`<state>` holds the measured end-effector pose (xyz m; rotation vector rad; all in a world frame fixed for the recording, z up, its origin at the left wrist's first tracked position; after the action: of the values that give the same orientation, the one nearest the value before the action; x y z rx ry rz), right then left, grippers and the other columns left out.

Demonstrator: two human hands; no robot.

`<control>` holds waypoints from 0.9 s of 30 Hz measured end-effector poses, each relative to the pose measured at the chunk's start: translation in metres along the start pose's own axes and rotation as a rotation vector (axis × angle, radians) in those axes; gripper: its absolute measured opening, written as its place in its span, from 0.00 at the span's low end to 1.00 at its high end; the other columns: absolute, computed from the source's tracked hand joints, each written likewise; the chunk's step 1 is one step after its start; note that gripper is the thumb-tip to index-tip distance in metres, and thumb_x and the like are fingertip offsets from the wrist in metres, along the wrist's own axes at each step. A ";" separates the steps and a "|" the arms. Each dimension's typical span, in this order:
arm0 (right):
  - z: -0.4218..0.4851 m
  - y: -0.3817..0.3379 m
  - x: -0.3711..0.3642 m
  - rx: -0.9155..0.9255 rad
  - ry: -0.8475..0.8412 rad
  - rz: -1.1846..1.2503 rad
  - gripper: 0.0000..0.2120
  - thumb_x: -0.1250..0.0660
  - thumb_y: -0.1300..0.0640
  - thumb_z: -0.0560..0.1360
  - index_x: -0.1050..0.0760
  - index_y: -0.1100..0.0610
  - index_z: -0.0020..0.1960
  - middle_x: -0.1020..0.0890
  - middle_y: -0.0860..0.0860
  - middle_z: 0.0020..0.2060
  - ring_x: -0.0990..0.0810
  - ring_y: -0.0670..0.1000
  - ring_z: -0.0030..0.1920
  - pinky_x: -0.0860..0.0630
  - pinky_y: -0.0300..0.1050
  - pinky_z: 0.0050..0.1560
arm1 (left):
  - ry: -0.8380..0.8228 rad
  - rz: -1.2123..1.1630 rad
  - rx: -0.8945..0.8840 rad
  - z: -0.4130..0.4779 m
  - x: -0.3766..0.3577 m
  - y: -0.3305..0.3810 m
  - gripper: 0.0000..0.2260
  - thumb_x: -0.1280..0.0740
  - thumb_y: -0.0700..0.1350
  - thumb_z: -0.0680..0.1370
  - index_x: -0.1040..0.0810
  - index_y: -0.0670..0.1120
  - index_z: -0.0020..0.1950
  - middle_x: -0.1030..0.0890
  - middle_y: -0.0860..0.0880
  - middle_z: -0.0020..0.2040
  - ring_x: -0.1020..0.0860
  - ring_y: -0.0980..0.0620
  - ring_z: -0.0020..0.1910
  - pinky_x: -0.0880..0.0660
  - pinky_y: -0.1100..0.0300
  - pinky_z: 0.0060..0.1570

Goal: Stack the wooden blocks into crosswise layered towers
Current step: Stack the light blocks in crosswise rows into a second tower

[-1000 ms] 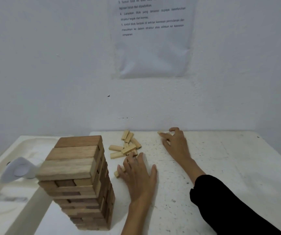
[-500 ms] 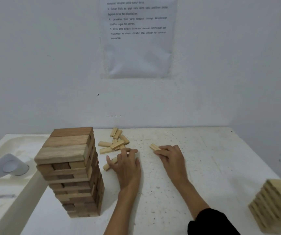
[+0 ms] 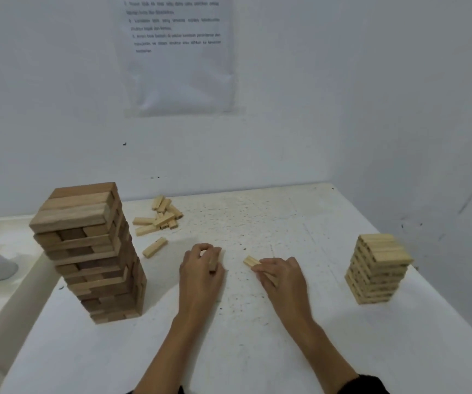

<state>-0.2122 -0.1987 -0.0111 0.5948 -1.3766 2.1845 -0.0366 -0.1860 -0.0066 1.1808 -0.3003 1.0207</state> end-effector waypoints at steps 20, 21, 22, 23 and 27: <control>0.000 0.000 0.002 0.046 -0.135 0.006 0.12 0.31 0.56 0.74 0.20 0.55 0.56 0.25 0.46 0.41 0.29 0.42 0.42 0.34 0.27 0.40 | -0.396 -0.211 -0.053 -0.015 0.007 -0.003 0.23 0.22 0.51 0.65 0.23 0.54 0.58 0.26 0.59 0.52 0.29 0.64 0.46 0.34 0.73 0.42; 0.001 0.001 0.007 0.035 -0.138 0.030 0.13 0.29 0.54 0.73 0.21 0.52 0.57 0.25 0.45 0.41 0.29 0.40 0.42 0.34 0.26 0.41 | -0.386 -0.189 -0.066 -0.016 0.005 -0.003 0.22 0.22 0.53 0.65 0.24 0.56 0.57 0.27 0.60 0.52 0.30 0.65 0.47 0.35 0.73 0.43; 0.001 0.005 0.012 0.024 -0.163 0.056 0.16 0.28 0.52 0.71 0.22 0.49 0.58 0.24 0.43 0.42 0.29 0.40 0.42 0.34 0.26 0.42 | -0.379 -0.169 -0.080 -0.016 0.004 -0.003 0.22 0.23 0.55 0.65 0.25 0.58 0.57 0.28 0.62 0.52 0.31 0.66 0.49 0.35 0.72 0.45; 0.001 0.010 0.015 0.010 -0.223 0.071 0.19 0.26 0.50 0.68 0.23 0.45 0.58 0.24 0.42 0.44 0.29 0.40 0.43 0.34 0.27 0.43 | -0.373 -0.153 -0.092 -0.017 0.002 -0.004 0.23 0.24 0.57 0.66 0.26 0.59 0.57 0.28 0.63 0.52 0.32 0.66 0.51 0.36 0.70 0.46; -0.002 0.019 0.021 -0.008 -0.408 0.203 0.18 0.23 0.57 0.65 0.21 0.43 0.52 0.22 0.46 0.42 0.27 0.42 0.39 0.32 0.31 0.41 | -0.347 -0.108 -0.127 -0.013 -0.005 -0.004 0.28 0.26 0.60 0.67 0.28 0.57 0.65 0.28 0.62 0.57 0.32 0.60 0.55 0.34 0.62 0.55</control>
<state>-0.2408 -0.2008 -0.0128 0.9777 -1.7152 2.2987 -0.0400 -0.1768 -0.0176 1.2425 -0.5598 0.6902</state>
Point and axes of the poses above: each hand's wrist, its own z-axis towards the middle knuckle, its own x-axis out of the back of the hand, y = z × x, the point moved 7 cm from there along z, towards the middle knuckle
